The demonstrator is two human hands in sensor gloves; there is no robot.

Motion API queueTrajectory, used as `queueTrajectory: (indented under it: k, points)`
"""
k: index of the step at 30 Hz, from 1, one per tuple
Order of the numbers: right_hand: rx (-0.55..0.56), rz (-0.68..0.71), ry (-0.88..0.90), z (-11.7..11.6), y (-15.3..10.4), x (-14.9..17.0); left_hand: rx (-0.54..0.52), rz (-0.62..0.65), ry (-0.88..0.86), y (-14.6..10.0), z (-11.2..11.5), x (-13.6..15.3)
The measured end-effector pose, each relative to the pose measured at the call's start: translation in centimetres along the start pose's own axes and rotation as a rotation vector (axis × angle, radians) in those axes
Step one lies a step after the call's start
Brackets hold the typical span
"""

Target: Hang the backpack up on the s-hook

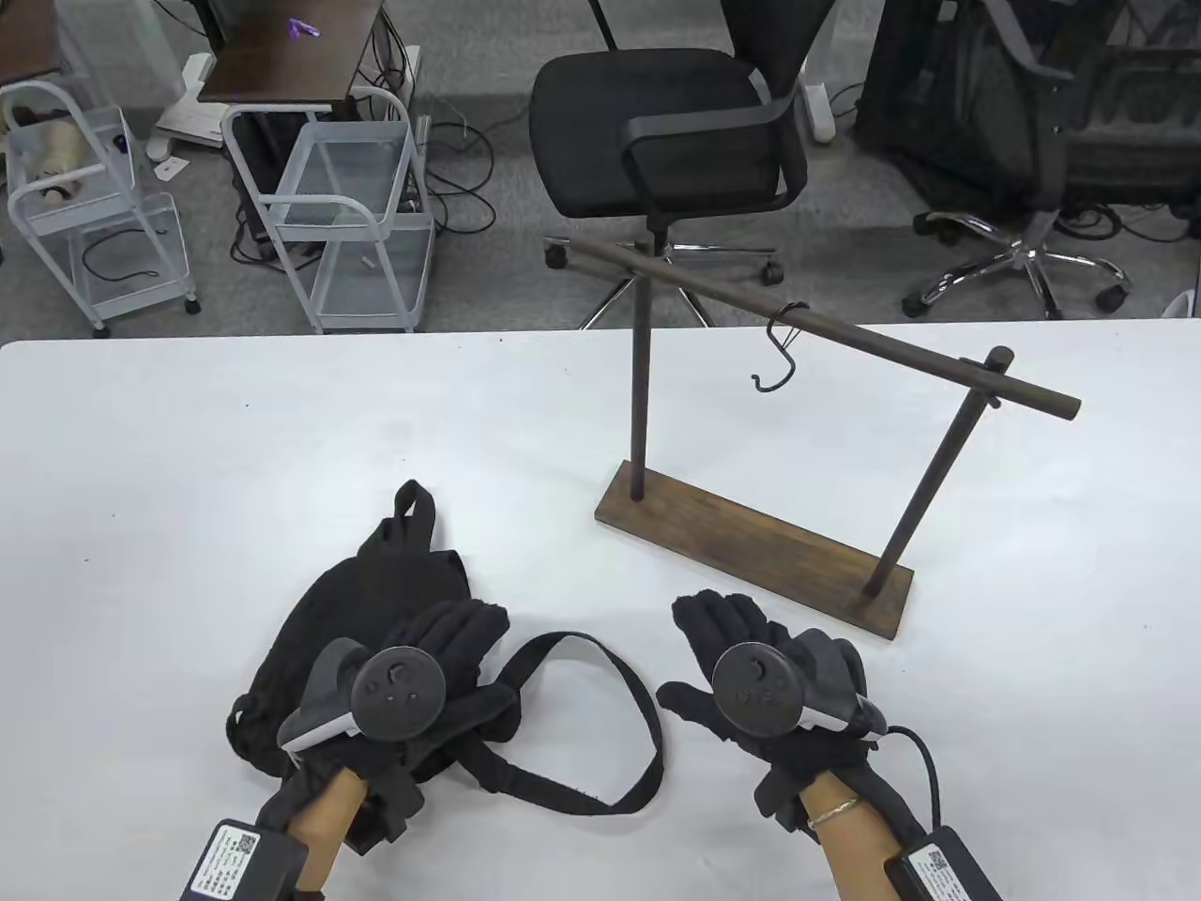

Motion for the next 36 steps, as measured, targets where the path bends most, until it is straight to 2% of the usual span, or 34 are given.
queueTrajectory:
  k: [5, 9, 14, 17, 23, 26, 28, 30, 32, 35, 36]
  points:
    - [-0.006, -0.01, 0.006, -0.1, 0.1, 0.1, -0.016, -0.027, 0.008, -0.1, -0.3, 0.4]
    - [-0.013, -0.011, -0.008, -0.2, 0.1, 0.0, -0.105, -0.125, 0.039, -0.7, -1.4, 1.6]
    - [-0.007, -0.001, -0.005, -0.1, 0.1, -0.2, -0.209, -0.344, 0.031, -1.6, -2.9, 5.5]
    - [-0.005, -0.009, -0.015, -0.1, 0.1, -0.1, -0.214, -0.514, 0.042, -2.4, -3.0, 8.5]
    - [-0.012, -0.026, -0.019, -0.1, 0.1, 0.1, -0.053, -0.898, -0.003, -4.8, -1.1, 14.8]
    - [-0.028, -0.027, -0.019, -0.3, 0.2, 0.0, 0.078, -0.999, -0.086, -5.6, 0.1, 16.4]
    - [-0.029, -0.023, -0.027, -0.3, 0.2, -0.1, 0.13, -1.028, -0.149, -5.7, 0.7, 16.8]
    - [-0.025, -0.018, -0.031, -0.2, 0.2, -0.3, 0.136, -1.022, -0.238, -5.6, 0.9, 16.9]
    - [-0.026, -0.016, -0.033, -0.2, 0.2, -0.3, 0.123, -0.989, -0.234, -5.2, 0.6, 16.8]
    - [-0.028, -0.017, -0.037, -0.3, 0.2, -0.3, 0.221, -0.96, -0.272, -4.8, 1.0, 16.5]
    - [-0.029, -0.018, -0.037, -0.3, 0.2, -0.3, 0.194, -0.94, -0.275, -4.7, 0.9, 16.4]
Point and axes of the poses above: the tracker on the back of each hand, its own x axis roughly to the little-finger side, its own y axis roughly from the wrist to the fingertips, z = x × y, the point moved 3 cm from there along y, roughly from the wrist to the fingertips, and after that the axes turned 5 degrees about -z, right-handed, at the moved point
